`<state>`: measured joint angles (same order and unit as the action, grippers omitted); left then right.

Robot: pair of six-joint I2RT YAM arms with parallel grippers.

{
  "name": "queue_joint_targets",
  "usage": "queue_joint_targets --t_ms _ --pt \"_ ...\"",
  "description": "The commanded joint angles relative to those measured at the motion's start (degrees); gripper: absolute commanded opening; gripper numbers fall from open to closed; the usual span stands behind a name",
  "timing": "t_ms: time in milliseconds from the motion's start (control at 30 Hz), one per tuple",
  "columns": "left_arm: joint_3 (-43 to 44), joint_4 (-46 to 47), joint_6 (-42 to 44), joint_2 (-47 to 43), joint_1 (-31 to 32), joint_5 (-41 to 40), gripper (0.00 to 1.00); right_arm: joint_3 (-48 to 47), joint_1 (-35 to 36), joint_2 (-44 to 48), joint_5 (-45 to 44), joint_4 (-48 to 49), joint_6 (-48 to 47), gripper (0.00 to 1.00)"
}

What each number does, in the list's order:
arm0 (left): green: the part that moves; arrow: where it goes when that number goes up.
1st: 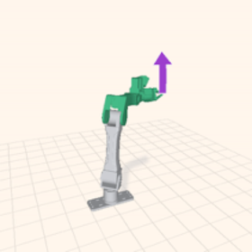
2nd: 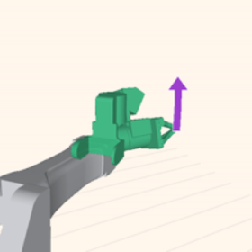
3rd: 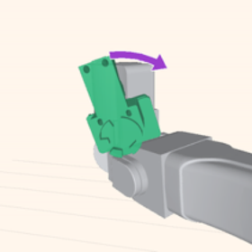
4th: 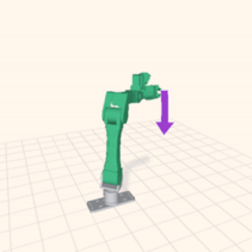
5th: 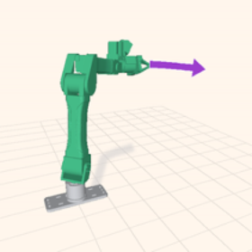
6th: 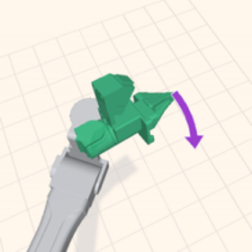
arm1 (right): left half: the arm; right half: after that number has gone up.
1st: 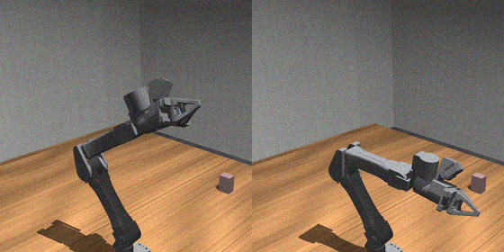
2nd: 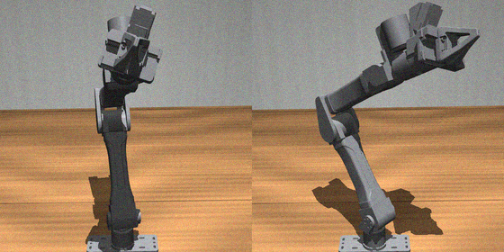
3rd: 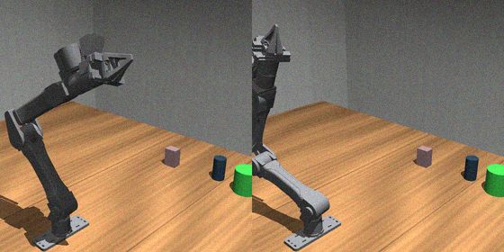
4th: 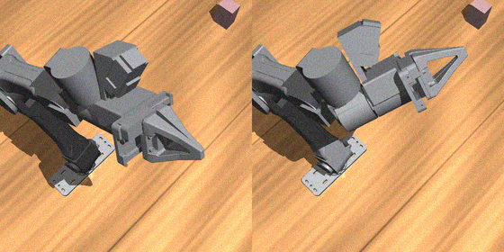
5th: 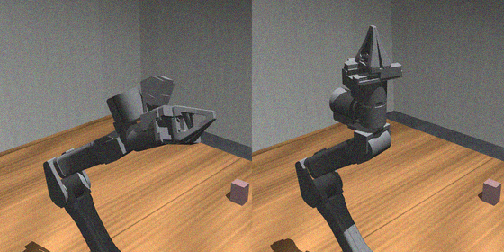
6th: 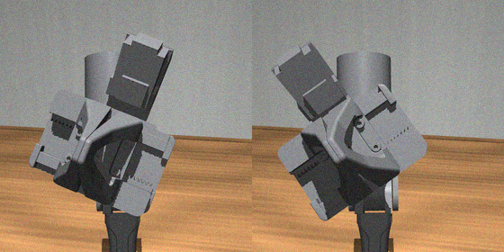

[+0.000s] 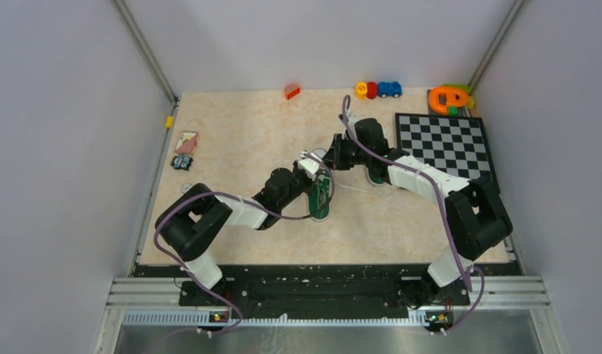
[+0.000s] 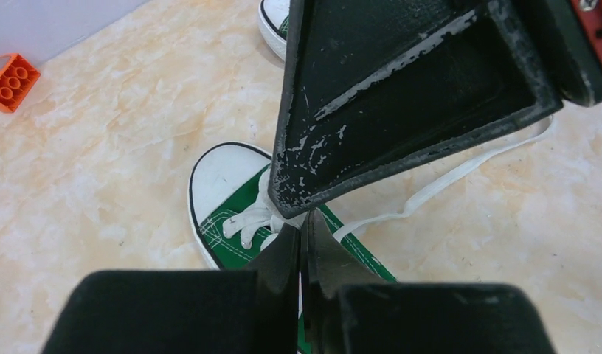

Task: Tie the shoes
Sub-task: Wrap the shoelace around the shoelace.

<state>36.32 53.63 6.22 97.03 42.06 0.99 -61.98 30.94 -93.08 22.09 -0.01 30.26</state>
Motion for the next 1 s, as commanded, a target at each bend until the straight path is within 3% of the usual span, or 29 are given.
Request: queue_joint_targets --t_ms 0,33,267,533,667,700,733,767,967 --pt "0.8 0.8 0.0 -1.4 0.1 -0.4 0.00 -3.4 -0.1 0.7 0.2 1.6 -0.2 0.00" --pt "0.5 0.9 0.3 -1.8 0.1 0.0 0.00 -3.4 -0.1 0.8 -0.1 1.3 -0.4 0.00" --pt "-1.3 -1.2 -0.5 -4.3 -1.7 4.5 0.00 -1.9 -1.0 4.0 -2.5 0.2 -2.0 0.43" --pt "-2.4 3.2 -11.3 -2.6 -7.6 17.2 0.00 3.5 -1.7 10.8 -12.5 -7.4 -1.7 0.51" --pt "-4.1 9.5 -15.1 -1.0 -10.6 23.2 0.00 7.7 -2.0 13.8 -20.7 -13.6 13.5 0.54" --pt "-4.5 10.9 -15.1 -0.8 -10.6 23.8 0.00 10.7 -2.0 15.4 -20.8 -11.7 18.1 0.55" --pt "-4.7 11.9 -15.1 -0.5 -10.6 24.4 0.00 13.5 -1.8 17.2 -21.3 -9.0 23.1 0.66" --pt "-4.7 12.6 -15.2 -0.3 -10.6 24.9 0.00 15.2 -1.5 18.6 -23.2 -9.0 28.2 0.69" --pt "-5.6 14.4 -15.4 -0.4 -10.6 26.0 0.00 21.9 1.2 21.8 -28.3 -4.2 48.8 0.73"
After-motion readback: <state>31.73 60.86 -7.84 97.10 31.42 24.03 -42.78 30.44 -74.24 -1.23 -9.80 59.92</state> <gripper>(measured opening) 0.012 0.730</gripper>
